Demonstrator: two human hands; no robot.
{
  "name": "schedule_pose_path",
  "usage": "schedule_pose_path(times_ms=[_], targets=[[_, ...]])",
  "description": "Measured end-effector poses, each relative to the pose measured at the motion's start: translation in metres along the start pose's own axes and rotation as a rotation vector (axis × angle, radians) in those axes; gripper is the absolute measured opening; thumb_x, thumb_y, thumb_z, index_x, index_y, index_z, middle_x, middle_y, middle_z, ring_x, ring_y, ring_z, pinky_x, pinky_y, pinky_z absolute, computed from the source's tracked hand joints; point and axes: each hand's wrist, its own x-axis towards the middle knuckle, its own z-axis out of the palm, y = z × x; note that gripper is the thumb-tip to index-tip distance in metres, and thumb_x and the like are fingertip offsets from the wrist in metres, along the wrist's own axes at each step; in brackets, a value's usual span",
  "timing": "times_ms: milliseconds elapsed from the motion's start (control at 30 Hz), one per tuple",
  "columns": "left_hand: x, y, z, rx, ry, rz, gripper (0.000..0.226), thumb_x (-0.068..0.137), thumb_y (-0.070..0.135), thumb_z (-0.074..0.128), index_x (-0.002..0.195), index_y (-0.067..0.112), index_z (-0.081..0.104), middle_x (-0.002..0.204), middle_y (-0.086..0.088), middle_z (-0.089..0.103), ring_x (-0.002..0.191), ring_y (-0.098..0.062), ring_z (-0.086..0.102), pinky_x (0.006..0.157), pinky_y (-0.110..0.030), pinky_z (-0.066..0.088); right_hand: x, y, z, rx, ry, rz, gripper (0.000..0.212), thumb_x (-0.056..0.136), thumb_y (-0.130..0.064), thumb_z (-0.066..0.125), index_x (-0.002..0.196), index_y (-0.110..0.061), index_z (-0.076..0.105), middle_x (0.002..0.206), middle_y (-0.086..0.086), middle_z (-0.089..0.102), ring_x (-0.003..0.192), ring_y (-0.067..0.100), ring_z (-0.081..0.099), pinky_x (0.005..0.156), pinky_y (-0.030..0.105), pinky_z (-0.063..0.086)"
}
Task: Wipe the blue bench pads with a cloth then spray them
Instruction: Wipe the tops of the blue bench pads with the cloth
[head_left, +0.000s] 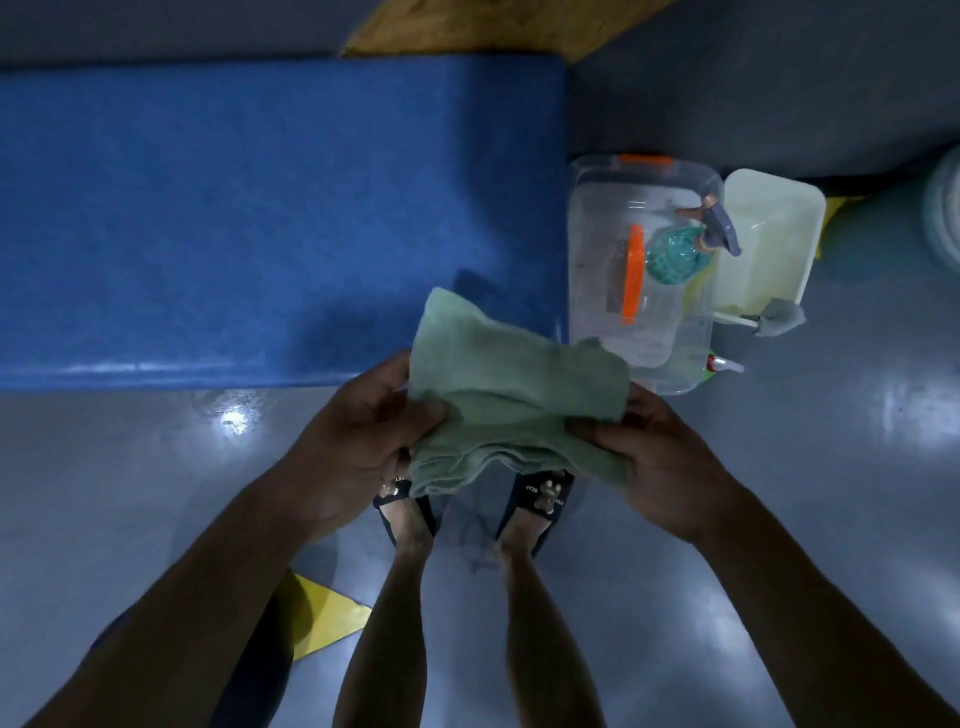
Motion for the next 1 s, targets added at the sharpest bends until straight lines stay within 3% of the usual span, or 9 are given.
schedule_pose_path(times_ms=[67,167,300,333,433,600,800,900,1000], targets=[[-0.003,0.003,0.000,0.170,-0.045,0.104,0.017,0.085,0.004,0.069,0.098,0.012,0.075,0.105,-0.009,0.075,0.093,-0.024,0.071,0.075,-0.032,0.057,-0.001,-0.005,-0.001,-0.004,-0.012,-0.012,0.014,0.070,-0.005,0.074,0.082,-0.013,0.076,0.093,0.012,0.072,0.084,0.022,0.070,0.069,0.028,0.058],[-0.002,0.005,0.001,0.439,-0.071,0.115,0.039,0.081,-0.027,0.047,0.077,0.003,0.072,0.116,-0.002,0.073,0.100,-0.017,0.070,0.077,-0.022,0.053,0.003,-0.001,-0.004,-0.031,0.107,0.039,0.041,0.092,0.004,0.041,0.069,-0.015,0.070,0.086,0.007,0.067,0.083,0.018,0.067,0.065,0.027,0.055],[0.004,0.001,0.003,0.539,-0.077,-0.044,0.030,0.077,0.002,0.052,0.076,0.018,0.077,0.118,0.005,0.071,0.105,-0.014,0.068,0.084,-0.023,0.051,0.006,0.013,0.006,-0.194,0.217,0.076,0.016,0.082,-0.030,0.067,0.095,-0.026,0.073,0.102,0.004,0.069,0.095,0.020,0.067,0.077,0.036,0.053],[0.005,-0.002,0.004,0.489,-0.050,-0.107,0.023,0.076,0.011,0.056,0.076,0.020,0.077,0.115,0.005,0.072,0.103,-0.014,0.069,0.083,-0.025,0.052,0.005,0.016,0.005,-0.301,0.229,0.059,0.033,0.071,-0.031,0.073,0.104,-0.032,0.072,0.106,0.004,0.069,0.098,0.021,0.068,0.078,0.037,0.053],[0.006,-0.010,0.006,0.559,0.094,-0.039,0.023,0.074,0.030,0.074,0.095,0.028,0.066,0.101,0.002,0.072,0.087,-0.006,0.067,0.071,-0.021,0.049,-0.002,0.014,0.008,-0.346,0.249,-0.045,0.055,0.067,-0.016,0.077,0.118,-0.033,0.068,0.113,0.009,0.068,0.104,0.026,0.067,0.082,0.038,0.055],[0.015,-0.010,0.018,0.617,-0.193,-0.252,0.049,0.066,0.036,0.080,0.113,0.037,0.065,0.102,0.007,0.071,0.095,-0.012,0.071,0.075,-0.027,0.053,-0.006,0.005,0.010,0.058,0.238,-0.165,0.067,0.072,0.000,0.075,0.134,-0.019,0.058,0.123,0.011,0.068,0.108,0.024,0.068,0.083,0.036,0.057],[0.021,-0.024,0.035,0.424,-0.209,-0.257,0.057,0.068,0.024,0.068,0.125,0.021,0.063,0.117,-0.014,0.070,0.111,-0.036,0.066,0.096,-0.057,0.051,-0.013,0.035,0.022,0.327,0.107,0.246,0.093,0.066,-0.047,0.089,0.138,-0.001,0.053,0.137,0.026,0.057,0.127,0.037,0.057,0.105,0.047,0.049],[0.018,-0.040,0.026,0.506,-0.160,-0.231,0.055,0.069,0.027,0.071,0.122,0.019,0.063,0.111,-0.008,0.073,0.105,-0.030,0.069,0.092,-0.052,0.054,-0.012,0.045,0.024,0.337,0.151,0.252,0.075,0.076,-0.042,0.083,0.136,-0.006,0.057,0.136,0.022,0.060,0.127,0.036,0.057,0.111,0.050,0.043],[0.013,-0.059,0.015,0.670,-0.101,-0.211,0.039,0.082,0.037,0.075,0.119,0.029,0.064,0.109,0.002,0.072,0.099,-0.017,0.071,0.090,-0.048,0.057,-0.005,0.050,0.024,0.181,0.340,0.136,0.037,0.088,-0.027,0.069,0.117,-0.003,0.069,0.116,0.022,0.070,0.105,0.033,0.069,0.087,0.041,0.059]])
